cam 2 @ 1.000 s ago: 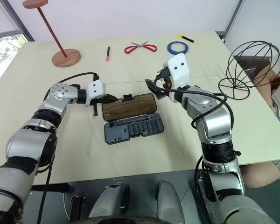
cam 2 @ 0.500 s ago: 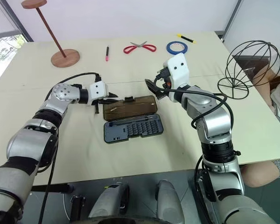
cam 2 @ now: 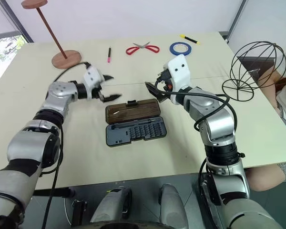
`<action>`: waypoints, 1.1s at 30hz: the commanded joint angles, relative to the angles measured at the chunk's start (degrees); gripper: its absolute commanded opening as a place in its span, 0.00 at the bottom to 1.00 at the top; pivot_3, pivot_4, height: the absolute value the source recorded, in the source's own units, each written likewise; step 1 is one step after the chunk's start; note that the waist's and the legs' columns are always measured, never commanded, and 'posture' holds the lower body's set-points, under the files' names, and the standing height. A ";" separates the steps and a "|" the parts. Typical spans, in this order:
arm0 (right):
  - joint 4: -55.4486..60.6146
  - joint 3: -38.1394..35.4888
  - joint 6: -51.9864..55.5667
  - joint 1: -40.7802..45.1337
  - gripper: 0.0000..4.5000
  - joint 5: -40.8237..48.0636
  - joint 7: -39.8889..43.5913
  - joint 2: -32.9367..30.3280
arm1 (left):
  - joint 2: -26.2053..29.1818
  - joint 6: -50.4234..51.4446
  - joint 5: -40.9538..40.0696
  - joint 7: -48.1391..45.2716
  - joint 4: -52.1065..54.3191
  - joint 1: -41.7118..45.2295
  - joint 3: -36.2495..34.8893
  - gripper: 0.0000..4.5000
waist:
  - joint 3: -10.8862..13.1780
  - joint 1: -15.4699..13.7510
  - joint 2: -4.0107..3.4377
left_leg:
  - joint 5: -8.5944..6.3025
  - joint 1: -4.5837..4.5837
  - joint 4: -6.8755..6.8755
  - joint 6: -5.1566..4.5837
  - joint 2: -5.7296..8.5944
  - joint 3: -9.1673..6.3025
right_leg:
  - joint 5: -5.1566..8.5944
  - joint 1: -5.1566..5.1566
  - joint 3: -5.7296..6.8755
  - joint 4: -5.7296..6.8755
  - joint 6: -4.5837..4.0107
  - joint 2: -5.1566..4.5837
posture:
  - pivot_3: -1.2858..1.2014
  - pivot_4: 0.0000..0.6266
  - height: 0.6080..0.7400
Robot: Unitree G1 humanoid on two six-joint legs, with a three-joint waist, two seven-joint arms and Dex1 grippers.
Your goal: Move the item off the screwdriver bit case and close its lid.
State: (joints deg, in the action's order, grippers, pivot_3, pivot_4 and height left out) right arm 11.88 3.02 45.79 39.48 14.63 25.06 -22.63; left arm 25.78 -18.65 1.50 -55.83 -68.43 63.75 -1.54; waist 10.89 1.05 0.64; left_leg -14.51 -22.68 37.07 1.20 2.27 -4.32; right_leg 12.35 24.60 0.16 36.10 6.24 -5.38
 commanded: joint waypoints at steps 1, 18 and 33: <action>-3.70 2.20 -4.63 3.19 1.00 -1.34 4.91 -2.54 | 0.54 9.73 -6.90 3.40 10.25 -0.46 -5.47 0.99 | 0.00 0.07 0.00 | 0.00 0.00 0.00 0.00 0.00 -0.01 | 0.00 0.00 0.00 0.00 0.00 0.00 | 0.52 0.24 1.00; -38.52 12.30 -30.39 16.45 1.00 -10.43 27.99 -4.40 | 0.18 57.58 -28.80 18.37 90.78 -45.37 -10.50 0.94 | 0.04 1.12 -0.01 | 0.03 0.12 -0.09 0.09 -0.06 -0.16 | 0.01 0.01 -0.12 0.00 -0.02 0.01 | 0.52 0.24 1.00; -53.89 11.46 -37.44 21.70 1.00 -14.56 29.74 1.10 | 9.40 53.48 -27.46 9.35 92.04 -53.77 -0.08 0.00 | 0.04 1.13 -0.02 | 0.04 0.12 -0.14 0.13 -0.01 0.02 | 0.01 -0.01 -0.11 -0.06 -0.04 -0.03 | 0.52 0.24 1.00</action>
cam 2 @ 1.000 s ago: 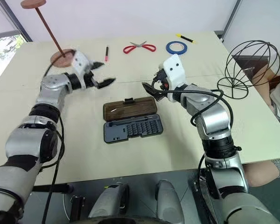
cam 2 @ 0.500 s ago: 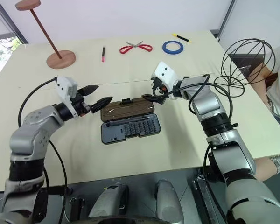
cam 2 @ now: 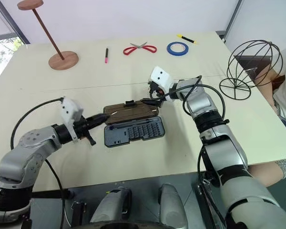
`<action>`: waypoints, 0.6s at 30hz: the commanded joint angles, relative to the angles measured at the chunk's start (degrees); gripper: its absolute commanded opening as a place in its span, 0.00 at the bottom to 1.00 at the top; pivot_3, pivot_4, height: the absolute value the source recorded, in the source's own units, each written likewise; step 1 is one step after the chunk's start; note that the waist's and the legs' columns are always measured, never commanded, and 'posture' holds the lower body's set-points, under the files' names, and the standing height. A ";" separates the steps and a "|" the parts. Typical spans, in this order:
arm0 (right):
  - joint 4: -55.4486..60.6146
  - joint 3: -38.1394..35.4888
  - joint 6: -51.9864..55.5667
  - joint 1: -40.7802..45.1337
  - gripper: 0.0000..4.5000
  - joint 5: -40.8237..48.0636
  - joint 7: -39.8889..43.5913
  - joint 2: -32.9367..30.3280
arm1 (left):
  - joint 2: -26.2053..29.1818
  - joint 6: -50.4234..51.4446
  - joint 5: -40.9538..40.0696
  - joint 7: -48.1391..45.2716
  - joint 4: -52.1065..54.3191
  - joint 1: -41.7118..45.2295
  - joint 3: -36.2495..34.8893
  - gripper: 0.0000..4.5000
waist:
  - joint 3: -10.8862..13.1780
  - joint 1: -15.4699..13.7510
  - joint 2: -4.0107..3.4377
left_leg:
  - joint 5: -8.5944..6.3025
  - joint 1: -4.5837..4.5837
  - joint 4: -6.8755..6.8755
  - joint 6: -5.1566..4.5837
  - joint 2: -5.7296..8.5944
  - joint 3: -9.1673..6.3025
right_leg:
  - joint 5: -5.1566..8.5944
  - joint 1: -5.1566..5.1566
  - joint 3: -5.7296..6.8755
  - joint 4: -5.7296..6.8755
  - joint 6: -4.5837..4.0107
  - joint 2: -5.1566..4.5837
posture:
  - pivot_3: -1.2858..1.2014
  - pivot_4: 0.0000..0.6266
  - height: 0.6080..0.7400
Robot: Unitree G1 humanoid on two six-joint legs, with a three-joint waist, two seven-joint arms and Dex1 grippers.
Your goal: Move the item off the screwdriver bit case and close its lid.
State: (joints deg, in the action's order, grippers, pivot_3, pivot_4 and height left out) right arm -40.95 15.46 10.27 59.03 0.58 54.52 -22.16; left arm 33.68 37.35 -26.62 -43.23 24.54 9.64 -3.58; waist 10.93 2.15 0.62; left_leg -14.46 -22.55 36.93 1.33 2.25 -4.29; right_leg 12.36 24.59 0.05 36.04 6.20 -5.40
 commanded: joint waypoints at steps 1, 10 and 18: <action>-1.79 -1.05 -2.21 2.48 1.00 -0.66 0.41 0.87 | 2.27 -3.91 1.41 -4.79 -2.37 0.25 3.07 0.00 | 0.00 0.08 0.00 | 0.00 0.00 -0.01 0.00 0.00 0.00 | 0.00 0.00 0.00 0.00 0.00 0.00 | 0.52 0.24 1.00; -6.11 -1.26 -4.32 3.78 1.00 -2.33 0.45 2.35 | 3.57 -12.08 6.67 -10.57 -15.79 0.86 8.41 0.00 | 0.01 0.29 -0.02 | 0.00 0.02 -0.06 0.00 -0.01 -0.01 | 0.00 0.02 0.00 -0.01 -0.01 0.01 | 0.52 0.24 1.00; -13.17 -0.81 -5.39 7.50 1.00 -4.50 2.69 2.61 | 1.69 -16.60 9.01 -12.18 -22.98 3.42 11.10 0.00 | -0.03 0.18 -0.09 | 0.00 0.08 -0.05 0.00 0.00 -0.03 | 0.00 -0.04 0.00 0.00 0.00 -0.02 | 0.52 0.24 1.00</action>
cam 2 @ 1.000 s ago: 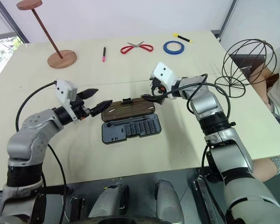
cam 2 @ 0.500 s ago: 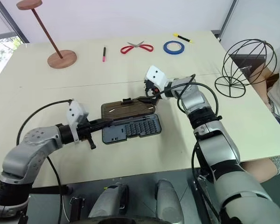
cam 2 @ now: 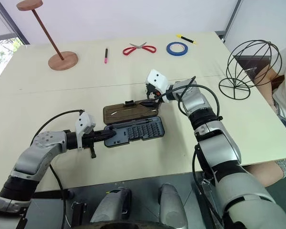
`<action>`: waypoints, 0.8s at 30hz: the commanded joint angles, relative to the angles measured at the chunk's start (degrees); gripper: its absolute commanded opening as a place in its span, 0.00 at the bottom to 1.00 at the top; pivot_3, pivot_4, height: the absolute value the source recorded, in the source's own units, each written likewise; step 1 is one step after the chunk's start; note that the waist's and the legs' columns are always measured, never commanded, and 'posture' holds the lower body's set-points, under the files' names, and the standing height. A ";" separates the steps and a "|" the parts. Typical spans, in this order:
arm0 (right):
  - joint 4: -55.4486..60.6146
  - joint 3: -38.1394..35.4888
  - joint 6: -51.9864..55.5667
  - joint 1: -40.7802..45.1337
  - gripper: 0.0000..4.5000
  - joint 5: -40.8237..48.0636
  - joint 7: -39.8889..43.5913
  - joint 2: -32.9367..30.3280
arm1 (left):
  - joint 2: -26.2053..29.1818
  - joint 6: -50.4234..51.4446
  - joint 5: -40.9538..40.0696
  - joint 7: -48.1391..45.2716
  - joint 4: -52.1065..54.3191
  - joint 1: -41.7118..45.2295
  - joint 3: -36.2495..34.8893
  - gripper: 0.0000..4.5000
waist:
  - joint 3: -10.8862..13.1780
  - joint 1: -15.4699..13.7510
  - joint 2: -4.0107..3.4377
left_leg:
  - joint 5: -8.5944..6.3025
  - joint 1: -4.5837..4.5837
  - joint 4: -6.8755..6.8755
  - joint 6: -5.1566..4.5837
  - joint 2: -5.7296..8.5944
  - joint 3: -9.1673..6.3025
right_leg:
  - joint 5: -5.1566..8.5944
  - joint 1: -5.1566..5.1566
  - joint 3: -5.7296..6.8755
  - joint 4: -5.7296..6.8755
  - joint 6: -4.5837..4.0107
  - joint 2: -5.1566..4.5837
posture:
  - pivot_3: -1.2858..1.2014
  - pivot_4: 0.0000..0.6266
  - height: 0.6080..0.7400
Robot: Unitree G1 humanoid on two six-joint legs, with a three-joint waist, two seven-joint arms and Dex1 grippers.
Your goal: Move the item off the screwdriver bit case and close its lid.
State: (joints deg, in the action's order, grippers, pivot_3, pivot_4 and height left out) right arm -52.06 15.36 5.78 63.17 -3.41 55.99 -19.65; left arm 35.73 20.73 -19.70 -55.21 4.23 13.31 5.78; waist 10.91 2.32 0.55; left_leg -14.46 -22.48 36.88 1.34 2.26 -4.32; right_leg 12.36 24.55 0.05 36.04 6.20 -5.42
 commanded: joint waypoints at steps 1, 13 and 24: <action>-3.25 -0.76 -0.88 3.95 1.00 -0.64 1.86 0.19 | -0.53 -0.13 2.14 -0.23 -2.85 -0.14 1.86 0.00 | -0.02 0.04 -0.03 | 0.00 0.01 0.00 0.00 0.00 0.00 | 0.00 0.00 0.00 0.00 0.00 0.00 | 0.52 0.24 1.00; -17.36 -1.47 -3.58 8.57 1.00 -2.98 2.11 2.40 | -1.00 -2.03 2.98 -0.37 -2.52 -1.69 2.19 0.00 | -0.04 0.17 -0.07 | 0.00 0.03 -0.03 0.00 0.00 -0.01 | 0.00 0.00 -0.02 0.01 0.00 0.00 | 0.52 0.24 1.00; -21.72 -2.32 -3.44 9.56 1.00 -5.55 -2.90 4.19 | -0.90 -3.10 3.20 1.13 -0.87 -4.06 1.50 0.00 | -0.06 0.23 -0.10 | 0.00 0.05 -0.06 0.00 0.00 -0.12 | 0.00 0.01 -0.03 0.00 0.00 0.00 | 0.52 0.24 1.00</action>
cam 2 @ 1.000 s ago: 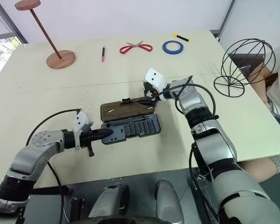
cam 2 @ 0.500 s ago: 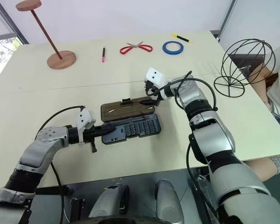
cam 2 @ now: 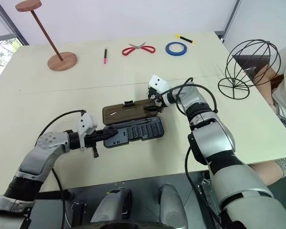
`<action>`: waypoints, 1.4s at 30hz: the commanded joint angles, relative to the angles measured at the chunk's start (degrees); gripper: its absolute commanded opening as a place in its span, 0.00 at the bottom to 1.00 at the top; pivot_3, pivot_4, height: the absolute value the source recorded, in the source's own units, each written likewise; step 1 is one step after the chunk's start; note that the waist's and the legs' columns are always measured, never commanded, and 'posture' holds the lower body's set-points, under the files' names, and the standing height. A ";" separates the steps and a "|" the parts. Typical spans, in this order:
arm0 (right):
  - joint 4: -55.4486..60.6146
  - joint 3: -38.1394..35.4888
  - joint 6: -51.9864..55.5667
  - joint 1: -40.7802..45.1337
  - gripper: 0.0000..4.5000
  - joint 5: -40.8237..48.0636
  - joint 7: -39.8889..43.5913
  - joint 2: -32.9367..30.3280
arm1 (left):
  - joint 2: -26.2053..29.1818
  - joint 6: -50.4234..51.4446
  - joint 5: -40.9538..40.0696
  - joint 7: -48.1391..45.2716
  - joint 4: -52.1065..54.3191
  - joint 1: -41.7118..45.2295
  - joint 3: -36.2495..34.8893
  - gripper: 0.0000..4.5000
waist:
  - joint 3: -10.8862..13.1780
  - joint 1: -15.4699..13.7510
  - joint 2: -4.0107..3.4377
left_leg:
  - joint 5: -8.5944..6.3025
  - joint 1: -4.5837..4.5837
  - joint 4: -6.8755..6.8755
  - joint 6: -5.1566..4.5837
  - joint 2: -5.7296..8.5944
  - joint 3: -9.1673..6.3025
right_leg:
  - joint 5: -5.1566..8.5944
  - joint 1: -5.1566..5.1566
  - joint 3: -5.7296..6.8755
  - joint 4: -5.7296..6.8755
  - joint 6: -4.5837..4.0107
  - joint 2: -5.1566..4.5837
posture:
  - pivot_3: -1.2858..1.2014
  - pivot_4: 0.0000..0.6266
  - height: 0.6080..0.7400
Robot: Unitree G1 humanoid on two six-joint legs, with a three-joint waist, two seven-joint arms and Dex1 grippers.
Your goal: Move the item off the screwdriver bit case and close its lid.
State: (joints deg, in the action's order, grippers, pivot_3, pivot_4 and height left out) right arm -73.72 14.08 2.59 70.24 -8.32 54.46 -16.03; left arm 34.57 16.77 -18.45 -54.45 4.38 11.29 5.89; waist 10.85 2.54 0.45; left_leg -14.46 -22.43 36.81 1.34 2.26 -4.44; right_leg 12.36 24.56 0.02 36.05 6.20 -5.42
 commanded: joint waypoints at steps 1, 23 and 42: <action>-0.26 -1.05 -0.23 2.55 1.00 -0.96 -1.82 0.72 | 0.16 0.72 2.03 0.62 -0.96 -2.21 1.32 0.00 | -0.01 0.01 -0.02 | 0.00 0.01 0.00 0.00 0.00 0.00 | 0.00 0.00 0.00 0.00 0.00 0.00 | 0.52 0.24 1.00; -1.51 -2.72 0.83 2.88 0.01 -3.51 -4.68 2.95 | -0.12 0.91 2.18 4.11 1.80 -3.99 0.65 0.00 | -0.09 0.44 -0.02 | 0.00 0.22 -0.02 0.00 -0.07 0.01 | -0.02 -0.16 -0.01 0.03 -0.04 0.10 | 0.52 0.24 1.00; 6.64 2.91 -22.20 0.33 0.00 -12.74 -18.34 -2.14 | -1.91 -0.27 3.04 4.88 -1.30 -1.57 0.09 0.00 | -0.09 1.28 -0.01 | 0.10 0.88 -0.71 0.15 -0.17 0.05 | 0.12 -0.40 -0.02 0.13 -0.38 0.23 | 0.52 0.24 1.00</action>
State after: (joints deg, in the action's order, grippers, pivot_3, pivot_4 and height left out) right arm -70.38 18.01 -17.59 69.59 -20.94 42.46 -16.03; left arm 32.50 15.89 -16.69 -49.63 4.55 10.35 5.31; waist 10.76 3.83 0.45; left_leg -14.36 -21.56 36.10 1.49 2.09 -4.40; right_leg 12.49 24.16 0.00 36.17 5.82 -5.19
